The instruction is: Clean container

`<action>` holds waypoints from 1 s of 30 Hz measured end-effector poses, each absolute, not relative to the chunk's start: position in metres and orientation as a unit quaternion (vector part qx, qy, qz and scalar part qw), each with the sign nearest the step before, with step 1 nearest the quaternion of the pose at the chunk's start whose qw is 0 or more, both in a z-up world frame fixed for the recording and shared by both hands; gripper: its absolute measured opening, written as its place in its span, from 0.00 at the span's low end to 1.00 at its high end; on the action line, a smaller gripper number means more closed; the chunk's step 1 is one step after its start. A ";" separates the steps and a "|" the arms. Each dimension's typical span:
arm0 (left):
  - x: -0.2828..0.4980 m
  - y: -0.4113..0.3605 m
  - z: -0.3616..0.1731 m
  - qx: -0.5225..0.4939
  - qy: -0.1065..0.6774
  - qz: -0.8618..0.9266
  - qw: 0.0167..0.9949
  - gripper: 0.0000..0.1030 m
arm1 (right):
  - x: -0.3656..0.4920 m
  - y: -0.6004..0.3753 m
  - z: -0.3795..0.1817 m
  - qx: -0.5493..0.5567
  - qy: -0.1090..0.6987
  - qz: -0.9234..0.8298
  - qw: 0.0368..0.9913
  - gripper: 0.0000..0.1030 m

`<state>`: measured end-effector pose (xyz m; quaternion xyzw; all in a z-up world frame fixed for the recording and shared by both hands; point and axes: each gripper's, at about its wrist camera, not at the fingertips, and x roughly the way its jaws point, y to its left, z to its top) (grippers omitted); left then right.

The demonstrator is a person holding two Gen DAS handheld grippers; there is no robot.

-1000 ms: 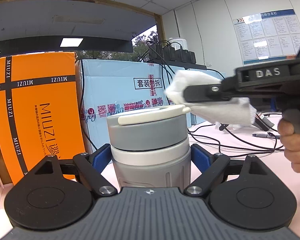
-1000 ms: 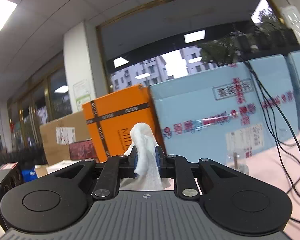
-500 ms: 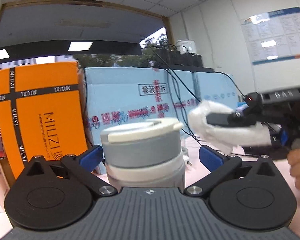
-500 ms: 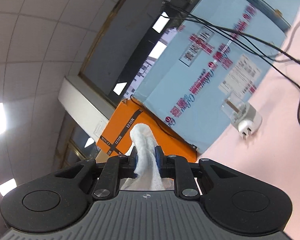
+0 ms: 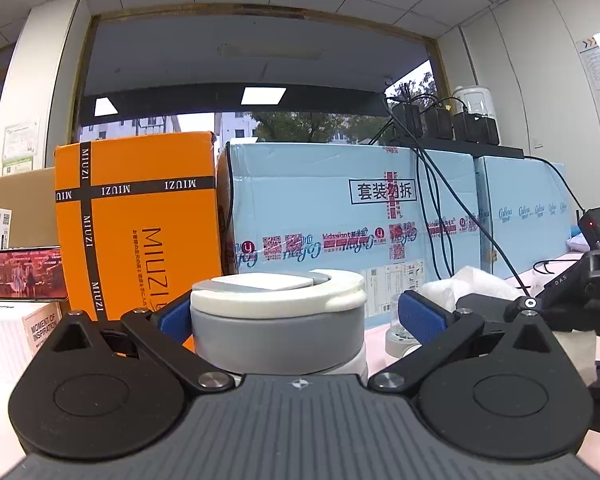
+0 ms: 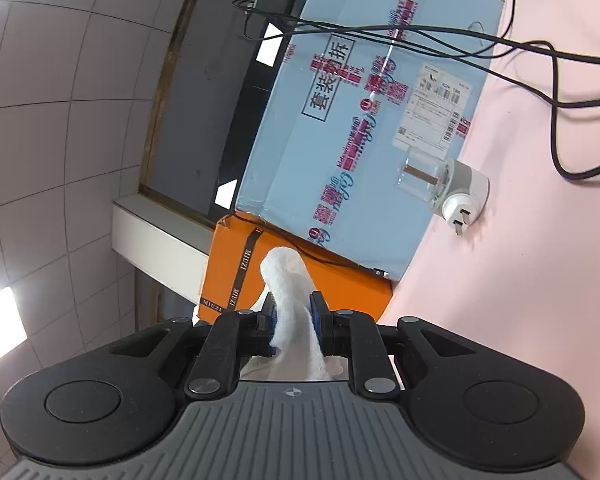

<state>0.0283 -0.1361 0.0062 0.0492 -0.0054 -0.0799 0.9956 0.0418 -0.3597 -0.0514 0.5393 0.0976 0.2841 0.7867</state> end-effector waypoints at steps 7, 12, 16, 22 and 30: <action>0.032 -0.113 0.009 0.059 -0.007 -0.138 0.989 0.75 | 0.043 -0.359 -0.053 0.541 0.104 0.289 0.783 0.15; 0.033 -0.084 0.013 0.058 -0.002 -0.222 0.973 0.76 | 0.044 -0.358 -0.055 0.541 0.109 0.285 0.784 0.15; 0.044 -0.057 0.021 0.055 0.017 -0.310 0.949 0.76 | 0.046 -0.357 -0.055 0.537 0.114 0.284 0.786 0.15; 0.055 -0.044 0.028 0.059 0.022 -0.355 0.933 0.81 | 0.049 -0.354 -0.055 0.533 0.115 0.290 0.787 0.15; 0.053 -0.026 0.043 0.003 -0.021 -0.347 0.938 1.00 | 0.054 -0.346 -0.053 0.502 0.123 0.295 0.803 0.15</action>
